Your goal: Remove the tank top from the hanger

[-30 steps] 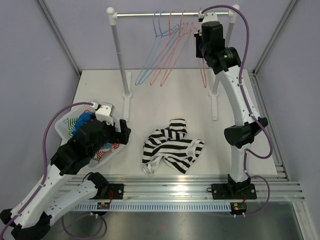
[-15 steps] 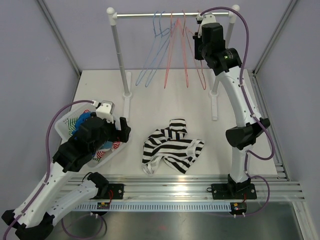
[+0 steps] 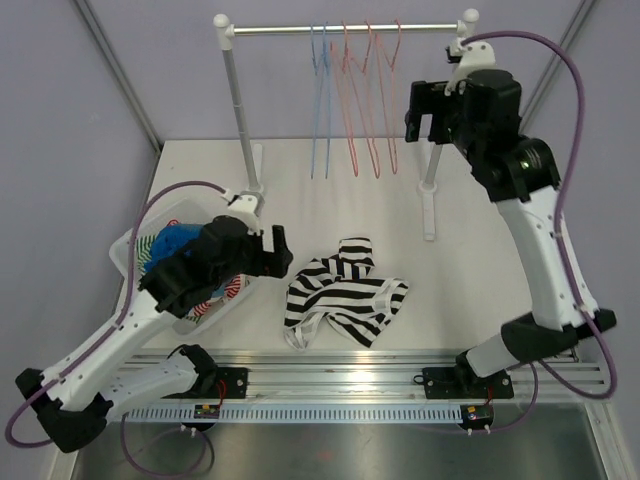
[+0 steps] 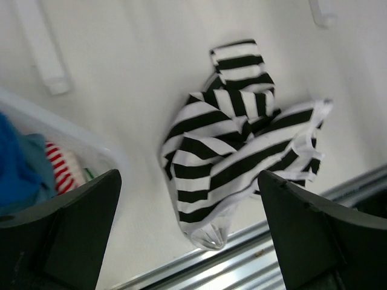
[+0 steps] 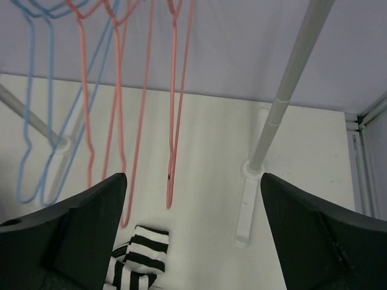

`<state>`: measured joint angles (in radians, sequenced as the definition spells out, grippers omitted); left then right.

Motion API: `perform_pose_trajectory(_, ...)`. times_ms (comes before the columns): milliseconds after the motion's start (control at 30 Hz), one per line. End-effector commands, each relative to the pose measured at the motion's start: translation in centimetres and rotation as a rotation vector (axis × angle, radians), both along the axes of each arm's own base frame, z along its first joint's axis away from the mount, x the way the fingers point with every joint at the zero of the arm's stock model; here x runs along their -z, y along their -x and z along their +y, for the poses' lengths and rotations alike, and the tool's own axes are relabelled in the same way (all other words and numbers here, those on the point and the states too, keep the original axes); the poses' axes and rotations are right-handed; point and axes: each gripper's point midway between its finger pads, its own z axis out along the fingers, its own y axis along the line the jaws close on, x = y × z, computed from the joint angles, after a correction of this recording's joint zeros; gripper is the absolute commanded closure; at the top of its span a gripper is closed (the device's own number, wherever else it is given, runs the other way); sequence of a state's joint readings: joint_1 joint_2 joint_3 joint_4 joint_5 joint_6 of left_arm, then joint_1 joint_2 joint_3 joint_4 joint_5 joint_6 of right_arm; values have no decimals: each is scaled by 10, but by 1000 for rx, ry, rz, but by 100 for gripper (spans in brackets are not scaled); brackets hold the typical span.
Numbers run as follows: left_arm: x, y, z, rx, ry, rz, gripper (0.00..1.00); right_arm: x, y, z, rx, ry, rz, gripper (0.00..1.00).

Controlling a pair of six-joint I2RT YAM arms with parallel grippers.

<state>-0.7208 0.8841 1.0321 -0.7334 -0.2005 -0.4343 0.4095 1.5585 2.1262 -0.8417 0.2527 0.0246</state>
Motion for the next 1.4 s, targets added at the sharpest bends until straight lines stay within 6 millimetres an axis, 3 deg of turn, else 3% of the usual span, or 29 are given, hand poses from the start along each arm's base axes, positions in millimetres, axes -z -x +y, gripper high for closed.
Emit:
perform_pose_trajectory(0,0,0,-55,73,70,-7,1,-84,86,-11,-117,-183,-262,0)
perform_pose_trajectory(33,13,1,-66,101,64,10,1,-64,94,1,-185,-207,-230,1)
perform_pose_trajectory(67,18,2,-77,130,73,20,1,-92,127,-5,-234,-260,-345,0)
perform_pose_trajectory(100,20,5,-97,180,109,25,1,-92,140,-3,-275,-282,-367,1)
perform_pose_trajectory(133,37,4,-108,198,86,58,1,-76,147,9,-347,-306,-333,1)
perform_pose_trajectory(200,49,7,-130,243,79,77,1,-78,172,12,-412,-334,-352,1)
perform_pose_trajectory(233,69,7,-138,249,34,114,1,-72,178,18,-459,-332,-326,0)
perform_pose_trajectory(267,72,8,-148,267,24,111,1,-62,182,20,-474,-325,-283,1)
perform_pose_trajectory(433,128,4,-165,257,-129,197,1,-35,185,20,-469,-323,-204,1)
perform_pose_trajectory(467,147,3,-166,251,-173,227,1,-34,184,20,-466,-326,-205,0)
perform_pose_trajectory(767,227,13,-184,318,-240,374,1,-7,171,33,-486,-343,-114,1)
perform_pose_trajectory(833,242,20,-183,330,-252,412,16,-5,170,35,-493,-344,-106,1)
perform_pose_trajectory(867,244,22,-182,330,-251,418,59,-5,170,35,-492,-342,-111,1)
perform_pose_trajectory(900,243,21,-180,311,-244,414,79,-6,170,34,-490,-343,-116,1)
perform_pose_trajectory(933,230,19,-179,300,-219,391,93,-5,170,33,-484,-341,-118,1)
perform_pose_trajectory(967,227,20,-173,289,-218,380,98,-6,169,33,-482,-340,-125,0)
perform_pose_trajectory(1033,207,12,-162,230,-221,328,100,-7,171,31,-480,-340,-133,1)
perform_pose_trajectory(1067,183,8,-160,213,-195,282,100,-7,170,32,-482,-342,-136,1)
perform_pose_trajectory(1133,154,-2,-140,140,-222,215,100,-8,172,32,-486,-348,-142,0)
perform_pose_trajectory(1167,126,-5,-130,112,-202,173,100,-9,172,32,-488,-352,-147,1)
perform_pose_trajectory(1300,53,-35,-82,-54,-136,63,100,-11,174,33,-499,-360,-165,1)
perform_pose_trajectory(1367,29,-39,-59,-105,-119,39,100,-11,175,34,-503,-364,-172,1)
